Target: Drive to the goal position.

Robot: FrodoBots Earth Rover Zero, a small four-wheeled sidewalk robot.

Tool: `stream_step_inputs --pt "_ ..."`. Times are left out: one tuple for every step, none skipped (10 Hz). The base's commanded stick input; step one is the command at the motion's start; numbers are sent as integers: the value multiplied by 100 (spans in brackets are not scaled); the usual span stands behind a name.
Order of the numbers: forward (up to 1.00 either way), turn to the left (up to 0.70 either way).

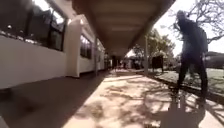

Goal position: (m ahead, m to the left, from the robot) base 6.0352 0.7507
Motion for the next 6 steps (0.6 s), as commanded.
stream_step_inputs --pt "100 0" --pt "100 0" --pt "100 0" --pt "100 0" --pt "100 0" --pt "100 0"
